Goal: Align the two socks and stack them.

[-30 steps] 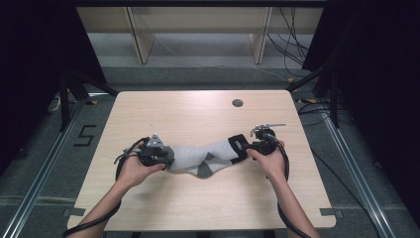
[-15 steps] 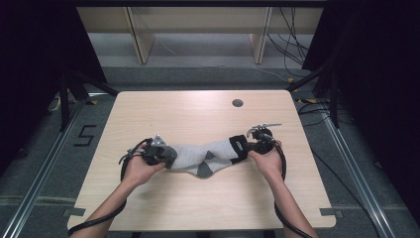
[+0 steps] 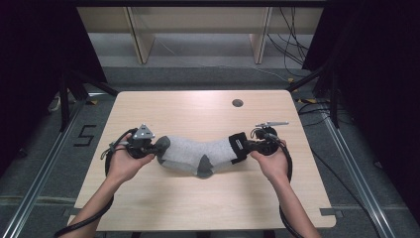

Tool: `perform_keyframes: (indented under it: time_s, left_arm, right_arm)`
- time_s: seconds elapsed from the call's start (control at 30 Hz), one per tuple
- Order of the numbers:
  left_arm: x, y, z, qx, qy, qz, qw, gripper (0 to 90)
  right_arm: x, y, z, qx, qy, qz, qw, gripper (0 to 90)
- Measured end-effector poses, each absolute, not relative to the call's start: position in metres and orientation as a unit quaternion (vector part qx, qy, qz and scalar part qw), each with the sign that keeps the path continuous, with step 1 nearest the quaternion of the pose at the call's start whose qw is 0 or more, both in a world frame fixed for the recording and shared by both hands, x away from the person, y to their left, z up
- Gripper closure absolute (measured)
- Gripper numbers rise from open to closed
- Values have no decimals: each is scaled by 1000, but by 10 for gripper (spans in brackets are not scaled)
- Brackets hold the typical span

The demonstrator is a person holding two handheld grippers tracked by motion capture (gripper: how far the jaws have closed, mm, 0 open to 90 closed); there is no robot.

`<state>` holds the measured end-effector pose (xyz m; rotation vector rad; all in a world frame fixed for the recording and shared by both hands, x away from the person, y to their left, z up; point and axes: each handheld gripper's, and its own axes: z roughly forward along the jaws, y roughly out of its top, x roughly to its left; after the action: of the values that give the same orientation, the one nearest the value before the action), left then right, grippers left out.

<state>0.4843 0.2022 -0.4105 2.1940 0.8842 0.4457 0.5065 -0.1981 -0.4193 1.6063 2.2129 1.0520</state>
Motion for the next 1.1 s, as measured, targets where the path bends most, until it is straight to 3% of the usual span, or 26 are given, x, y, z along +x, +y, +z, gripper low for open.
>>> perform_keyframes:
  time_s: [0.13,0.6,0.67,0.73,0.77,0.8,0.87,1.0,1.1]
  left_arm:
    - [482,208,-414,856,342,169,350,841]
    - [506,204,-468,863,360,152,319,819]
    - [506,204,-471,861,365,158,318,737]
    - [502,205,-462,858,355,172,330,553]
    - [502,205,-462,858,355,172,330,548]
    - [500,205,-455,855,347,177,342,548]
    - [497,203,-448,849,345,183,357,609]
    - [504,193,-449,854,346,171,349,770]
    - [509,190,-455,857,350,164,342,792]
  right_arm:
    - [498,-197,-413,523,767,355,111,836]
    - [525,-189,-456,546,772,314,86,813]
    - [527,-189,-459,545,770,317,102,748]
    - [527,-189,-456,539,775,310,113,625]
    - [527,-189,-456,539,775,310,113,625]
    - [525,-188,-453,552,765,315,108,612]
    - [526,-191,-447,532,769,323,143,634]
    - [527,-181,-441,535,763,333,141,762]
    - [531,-181,-447,527,774,323,138,794]
